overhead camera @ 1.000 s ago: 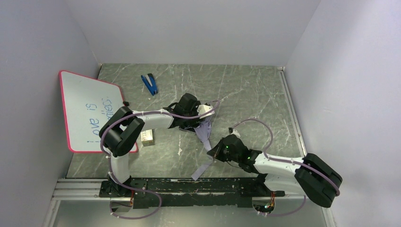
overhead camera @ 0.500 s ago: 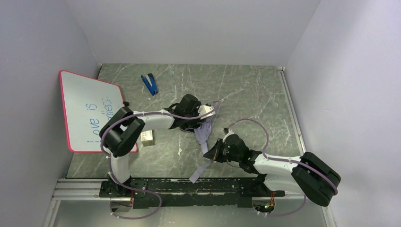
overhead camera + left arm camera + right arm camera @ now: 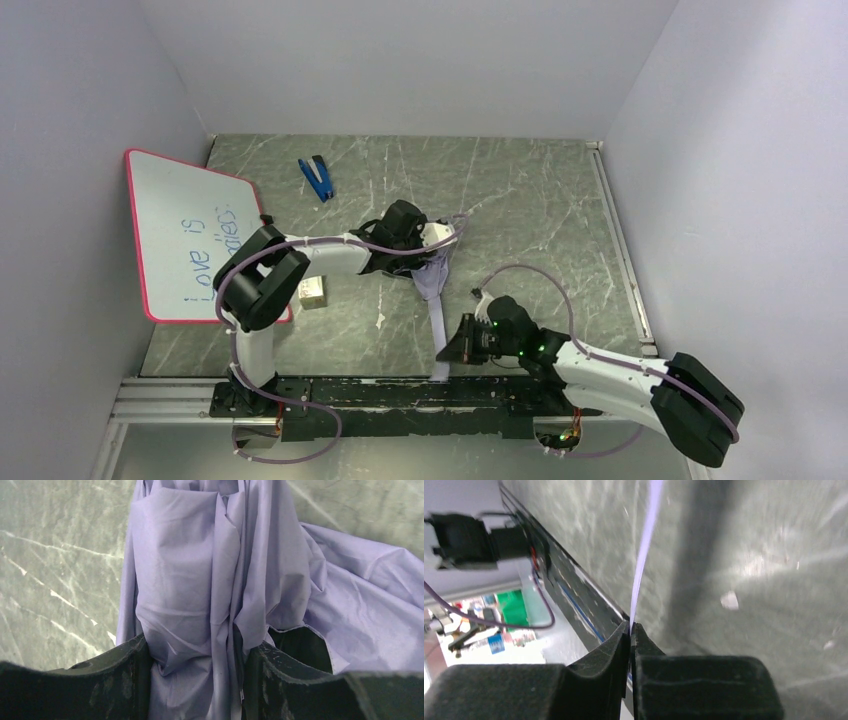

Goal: Put away the umbrella

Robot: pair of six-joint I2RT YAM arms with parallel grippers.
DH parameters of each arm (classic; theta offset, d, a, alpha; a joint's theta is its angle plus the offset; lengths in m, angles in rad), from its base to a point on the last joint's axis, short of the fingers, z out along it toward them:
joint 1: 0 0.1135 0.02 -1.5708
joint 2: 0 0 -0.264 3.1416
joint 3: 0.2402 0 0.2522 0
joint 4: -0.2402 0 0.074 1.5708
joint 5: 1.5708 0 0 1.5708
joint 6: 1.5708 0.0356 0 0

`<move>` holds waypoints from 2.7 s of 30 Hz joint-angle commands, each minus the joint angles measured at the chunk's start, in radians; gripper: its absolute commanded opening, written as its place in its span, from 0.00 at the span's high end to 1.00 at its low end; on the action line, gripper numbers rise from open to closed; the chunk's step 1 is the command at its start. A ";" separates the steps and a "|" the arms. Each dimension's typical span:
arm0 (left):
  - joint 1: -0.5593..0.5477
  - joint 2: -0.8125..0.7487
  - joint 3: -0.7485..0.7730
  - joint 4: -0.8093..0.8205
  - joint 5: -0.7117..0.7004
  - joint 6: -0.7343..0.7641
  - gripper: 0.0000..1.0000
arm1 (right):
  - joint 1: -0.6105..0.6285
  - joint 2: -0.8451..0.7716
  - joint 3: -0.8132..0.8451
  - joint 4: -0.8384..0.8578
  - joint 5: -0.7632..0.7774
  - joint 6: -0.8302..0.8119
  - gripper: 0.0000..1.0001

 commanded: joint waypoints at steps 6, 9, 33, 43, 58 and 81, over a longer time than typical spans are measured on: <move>0.032 0.060 -0.009 -0.006 -0.127 0.019 0.95 | 0.016 -0.017 -0.039 -0.113 -0.135 -0.007 0.87; 0.031 0.062 -0.009 -0.006 -0.131 0.021 0.95 | 0.016 -0.009 -0.029 -0.140 -0.142 -0.022 0.87; -0.029 0.045 -0.075 0.053 -0.119 0.103 0.95 | 0.017 -0.142 0.292 -0.742 0.395 -0.093 0.50; -0.058 -0.010 -0.170 0.165 -0.097 0.138 0.95 | -0.054 0.015 0.471 -0.672 0.614 -0.114 0.43; -0.229 0.030 -0.391 0.548 -0.318 0.352 0.95 | -0.528 0.217 0.518 0.054 0.277 -0.436 0.38; -0.368 0.221 -0.508 1.028 -0.544 0.544 0.95 | -0.570 0.779 1.127 -0.739 -0.685 -1.859 0.34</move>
